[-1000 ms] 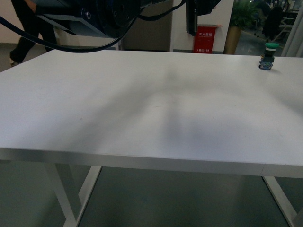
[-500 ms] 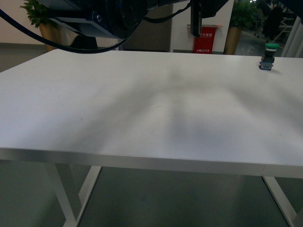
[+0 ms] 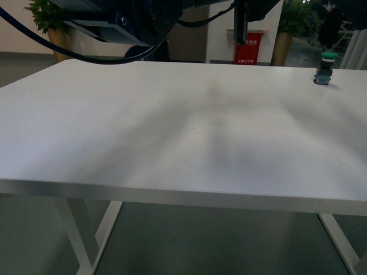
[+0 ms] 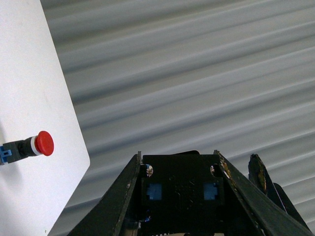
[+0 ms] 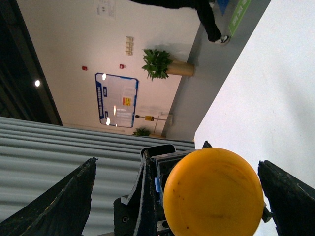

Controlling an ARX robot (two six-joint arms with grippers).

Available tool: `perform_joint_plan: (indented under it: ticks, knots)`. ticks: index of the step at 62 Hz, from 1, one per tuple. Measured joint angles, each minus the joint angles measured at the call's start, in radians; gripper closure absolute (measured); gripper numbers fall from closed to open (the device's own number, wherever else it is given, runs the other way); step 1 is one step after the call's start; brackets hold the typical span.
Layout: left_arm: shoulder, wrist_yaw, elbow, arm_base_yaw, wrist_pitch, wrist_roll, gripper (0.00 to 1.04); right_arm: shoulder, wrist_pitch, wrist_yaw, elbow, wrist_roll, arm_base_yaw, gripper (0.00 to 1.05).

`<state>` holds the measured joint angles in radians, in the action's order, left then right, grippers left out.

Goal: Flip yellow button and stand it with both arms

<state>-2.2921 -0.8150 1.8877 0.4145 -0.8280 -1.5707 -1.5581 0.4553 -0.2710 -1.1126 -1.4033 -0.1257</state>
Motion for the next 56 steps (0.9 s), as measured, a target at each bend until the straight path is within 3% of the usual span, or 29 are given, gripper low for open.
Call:
perform_joint_plan:
  ticks: [11,27,33,50,56]
  knots:
    - [-0.008,0.0,0.012,0.0,0.005,0.002,0.68,-0.005,0.01,0.005,-0.003,0.001,-0.012,0.09]
    - [-0.011,0.002,0.036,0.0,0.023,0.005,0.68,-0.013,0.013,0.013,-0.004,0.007,-0.014,0.58]
    - [-0.016,0.004,0.047,0.0,0.026,-0.002,0.69,-0.015,0.024,0.024,-0.003,0.007,-0.014,0.71]
    - [-0.018,0.012,0.058,0.0,0.066,0.011,0.68,-0.019,0.053,0.042,0.008,0.001,-0.01,0.73]
    - [-0.013,0.003,0.048,-0.008,0.09,0.051,0.51,-0.019,0.062,0.042,0.018,0.004,-0.006,0.73]
